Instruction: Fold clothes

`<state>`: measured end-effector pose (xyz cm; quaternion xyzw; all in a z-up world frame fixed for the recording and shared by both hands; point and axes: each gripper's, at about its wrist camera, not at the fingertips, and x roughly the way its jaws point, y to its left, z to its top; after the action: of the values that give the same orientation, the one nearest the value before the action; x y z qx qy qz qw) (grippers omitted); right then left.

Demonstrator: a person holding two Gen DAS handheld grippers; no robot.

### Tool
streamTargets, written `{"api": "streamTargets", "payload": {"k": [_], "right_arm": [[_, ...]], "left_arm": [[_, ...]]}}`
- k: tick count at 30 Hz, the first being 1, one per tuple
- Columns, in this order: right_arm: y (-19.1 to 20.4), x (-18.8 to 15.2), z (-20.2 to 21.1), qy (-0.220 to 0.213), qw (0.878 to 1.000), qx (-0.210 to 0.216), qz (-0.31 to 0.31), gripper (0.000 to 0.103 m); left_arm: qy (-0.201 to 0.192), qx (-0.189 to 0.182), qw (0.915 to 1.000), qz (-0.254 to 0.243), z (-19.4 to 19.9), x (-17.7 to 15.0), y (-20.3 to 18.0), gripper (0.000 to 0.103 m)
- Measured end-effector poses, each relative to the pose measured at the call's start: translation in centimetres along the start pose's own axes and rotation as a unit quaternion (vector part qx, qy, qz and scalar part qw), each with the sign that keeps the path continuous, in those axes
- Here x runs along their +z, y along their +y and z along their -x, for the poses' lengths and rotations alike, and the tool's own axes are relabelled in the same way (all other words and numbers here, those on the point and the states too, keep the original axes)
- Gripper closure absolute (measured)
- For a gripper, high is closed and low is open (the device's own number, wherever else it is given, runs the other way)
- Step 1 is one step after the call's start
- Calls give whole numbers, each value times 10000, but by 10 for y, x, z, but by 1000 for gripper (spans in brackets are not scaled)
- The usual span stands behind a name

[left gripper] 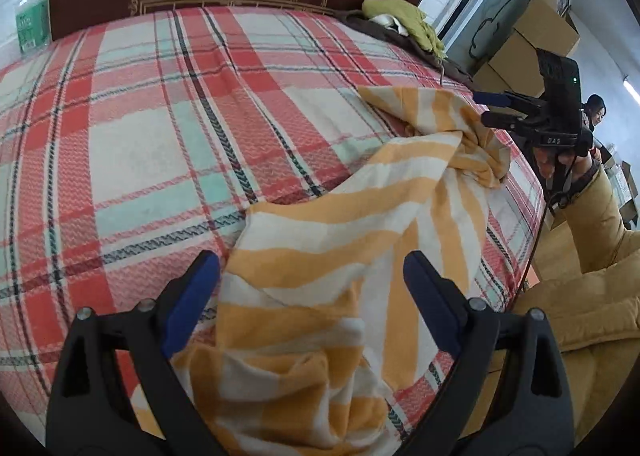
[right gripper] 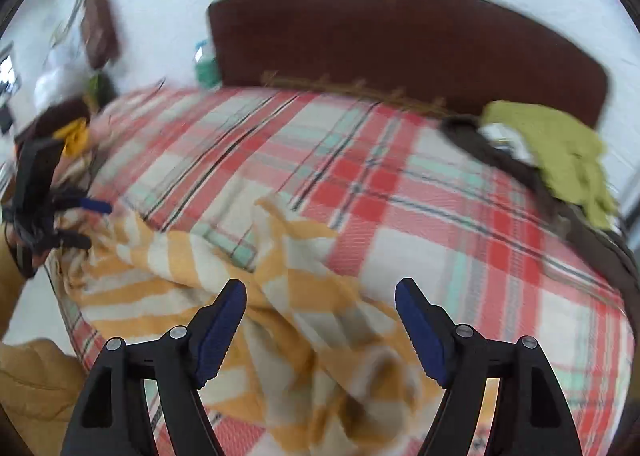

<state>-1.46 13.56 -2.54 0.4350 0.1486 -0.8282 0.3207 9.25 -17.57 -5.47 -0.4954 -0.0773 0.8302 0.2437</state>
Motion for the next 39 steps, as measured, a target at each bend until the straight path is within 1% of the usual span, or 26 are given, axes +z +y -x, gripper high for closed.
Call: {"api": "streamTargets", "payload": {"k": [1, 2, 3, 6, 7, 8, 9, 11, 13, 14, 15, 16, 17, 18, 19, 20, 21, 23, 25, 26, 29, 31, 32, 33, 35, 39], "right_arm": [[0, 4, -19, 203, 9997, 57, 95, 42], [-1, 8, -34, 370, 9992, 96, 138, 67], [-6, 9, -42, 459, 9989, 82, 91, 82], [-34, 7, -32, 245, 9987, 172, -414, 89], [-45, 5, -23, 88, 9983, 130, -565, 92], [-56, 2, -14, -33, 9973, 52, -726, 94], [-68, -1, -5, -106, 9959, -73, -901, 94], [-98, -14, 6, -116, 9899, -271, -1389, 94], [-121, -27, 3, 201, 9837, -658, -1662, 91], [-126, -33, 0, 480, 9793, -1083, -1640, 83], [-128, -39, -1, 683, 9722, -1567, -1601, 65], [-128, -42, 4, 681, 9675, -1817, -1623, 58], [-127, -43, 12, 550, 9664, -1857, -1692, 55], [-123, -43, 22, 360, 9682, -1794, -1708, 54], [-114, -40, 33, 94, 9730, -1601, -1658, 53], [-104, -37, 42, -142, 9782, -1372, -1551, 48], [-93, -32, 48, -342, 9838, -1099, -1373, 37], [-65, -23, 50, -567, 9937, -349, -897, 24], [-44, -14, 36, -462, 9973, 269, -497, 22], [-33, -9, 22, -308, 9980, 448, -308, 22], [-17, -4, -29, 408, 9960, 792, -61, 22], [-15, -6, -52, 706, 9936, 878, 21, 24], [-13, -6, -56, 704, 9931, 928, 90, 36], [-12, -4, -52, 636, 9928, 1004, 132, 61], [-5, -1, -37, 450, 9925, 1118, 225, 86], [14, 8, 0, -79, 9926, 1088, 528, 90]], "left_arm": [[103, 47, 9999, 48, -7, 0, 2, 9], [178, 85, 9998, 80, -12, -1, 4, 9], [164, 92, 9998, 68, -12, -3, 3, 9], [99, -31, 9999, 110, -9, -10, 1, 11], [95, -77, 9999, 114, -7, -13, 0, 15], [90, -124, 9998, 118, -5, -17, 0, 22], [87, -157, 9998, 118, -4, -20, -1, 25], [90, -161, 9998, 104, -1, -25, -1, 27], [65, -291, 9994, 167, 2, -29, -1, 27], [61, -355, 9992, 191, 4, -30, -1, 27], [87, -419, 9989, 190, 5, -31, -1, 27], [120, -479, 9986, 180, 6, -32, -2, 27], [145, -499, 9985, 178, 7, -32, -2, 27], [164, -496, 9985, 180, 9, -32, -3, 27], [192, -514, 9983, 180, 8, -32, -3, 26], [221, -532, 9982, 179, 8, -31, -3, 25], [254, -552, 9980, 167, 7, -30, -3, 23], [353, -592, 9976, 70, 2, -29, -6, 15], [451, -517, 9976, -55, -5, -28, -12, 10], [465, -486, 9977, -77, -7, -26, -13, 9], [456, -503, 9977, 3, -9, -23, -13, 8], [446, -460, 9979, 61, -9, -22, -13, 10], [433, -414, 9982, 70, -9, -22, -14, 20], [432, -406, 9982, 78, -9, -23, -15, 30], [271, -401, 9988, 93, -2, -19, -17, 85], [-238, -406, 9988, 121, 19, -3, -21, 88]]}}
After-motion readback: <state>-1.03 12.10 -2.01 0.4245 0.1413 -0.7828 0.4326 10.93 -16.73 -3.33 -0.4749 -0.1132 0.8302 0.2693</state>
